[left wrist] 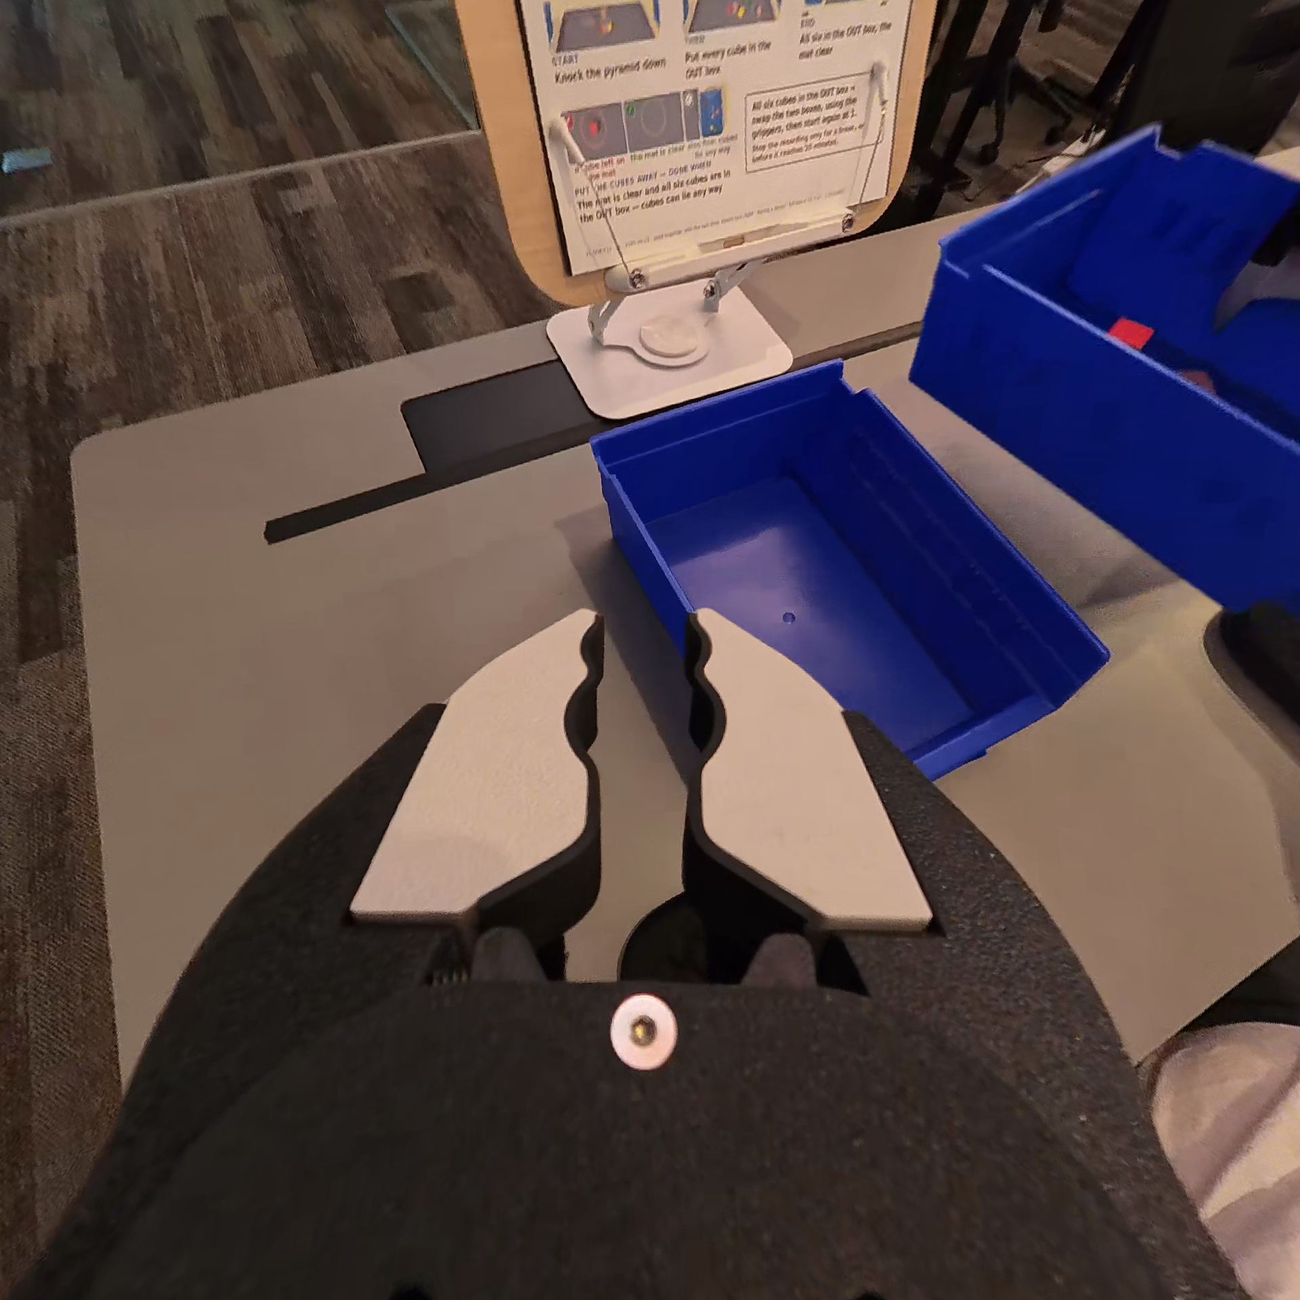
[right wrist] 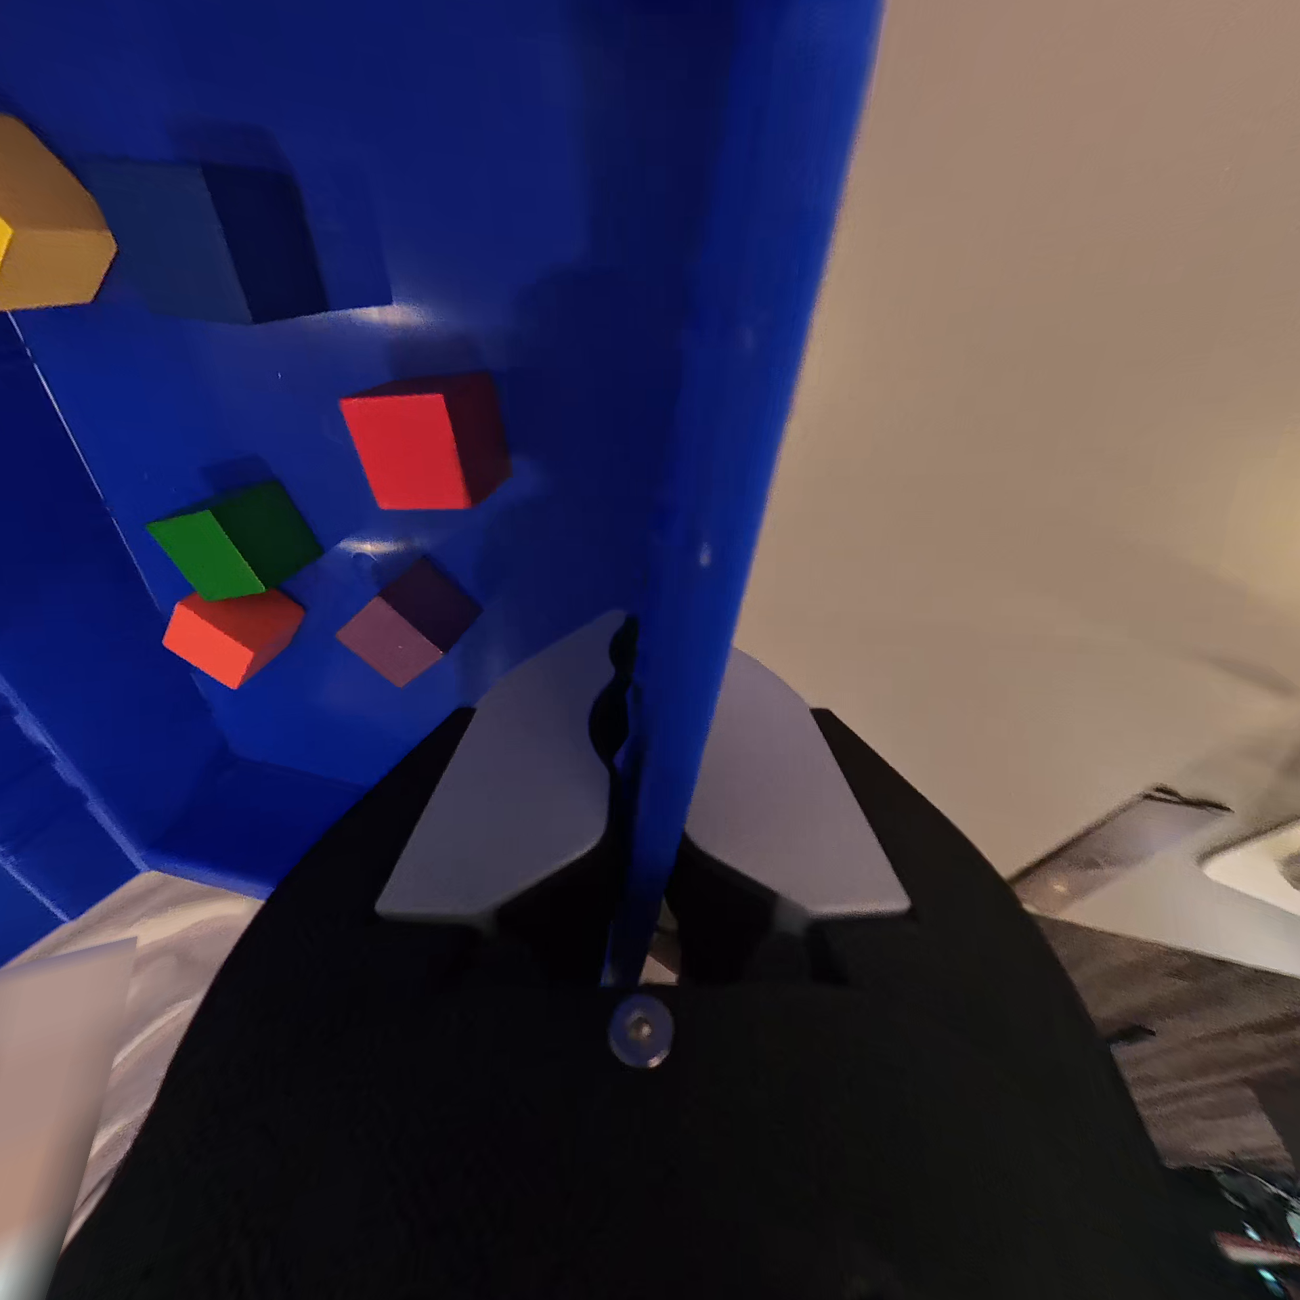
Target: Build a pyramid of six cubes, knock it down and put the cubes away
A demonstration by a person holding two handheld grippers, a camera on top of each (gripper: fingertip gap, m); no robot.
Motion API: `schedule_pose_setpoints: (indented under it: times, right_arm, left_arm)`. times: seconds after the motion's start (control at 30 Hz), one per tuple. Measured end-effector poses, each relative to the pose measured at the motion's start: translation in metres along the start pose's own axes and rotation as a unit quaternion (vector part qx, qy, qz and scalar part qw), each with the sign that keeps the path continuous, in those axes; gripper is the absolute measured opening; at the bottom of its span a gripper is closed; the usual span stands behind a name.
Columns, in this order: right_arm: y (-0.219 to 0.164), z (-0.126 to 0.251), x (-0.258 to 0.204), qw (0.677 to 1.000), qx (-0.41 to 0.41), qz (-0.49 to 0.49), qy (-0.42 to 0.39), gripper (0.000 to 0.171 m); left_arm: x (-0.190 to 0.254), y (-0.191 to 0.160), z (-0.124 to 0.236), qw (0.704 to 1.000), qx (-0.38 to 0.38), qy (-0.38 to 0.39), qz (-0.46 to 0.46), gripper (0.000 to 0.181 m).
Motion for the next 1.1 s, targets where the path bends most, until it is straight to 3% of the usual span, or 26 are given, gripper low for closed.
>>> schedule_pose_setpoints:
  times: [0.17, 0.3, 0.43, 0.73, 0.9, 1.1]
  right_arm:
    - [0.005, 0.068, -0.085, 0.998, 0.008, 0.054, -0.031, 0.007]
    - [0.024, 0.078, -0.18, 0.993, 0.001, 0.121, -0.004, 0.007]
    - [0.05, 0.055, -0.281, 0.982, 0.002, 0.185, 0.037, 0.006]
    - [0.078, -0.015, -0.477, 0.955, -0.015, 0.266, 0.129, 0.007]
    - [0.08, -0.04, -0.539, 0.952, -0.008, 0.281, 0.125, 0.006]
    - [0.081, -0.068, -0.571, 0.958, -0.007, 0.269, 0.103, 0.007]
  left_arm:
    - [0.013, 0.003, 0.008, 0.999, -0.002, 0.006, -0.033, 0.022]
    - [0.009, 0.005, 0.023, 0.997, 0.018, 0.069, -0.005, 0.022]
    - [-0.004, -0.005, 0.049, 0.985, 0.015, 0.17, 0.041, 0.033]
    - [0.002, -0.01, 0.085, 0.972, 0.058, 0.223, 0.033, 0.039]
    - [0.011, -0.006, 0.082, 0.978, 0.061, 0.201, 0.006, 0.039]
    - [0.019, -0.007, 0.074, 0.984, 0.04, 0.172, -0.02, 0.04]
Point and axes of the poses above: each gripper's, where its closed fingertips meet, z back along the fingers, y out of its top, x = y × z across the jaws, the point moved 8 cm from there along z, back along the fingers, and after that the axes turned 12 degrees about -z, right-handed, at the moved point
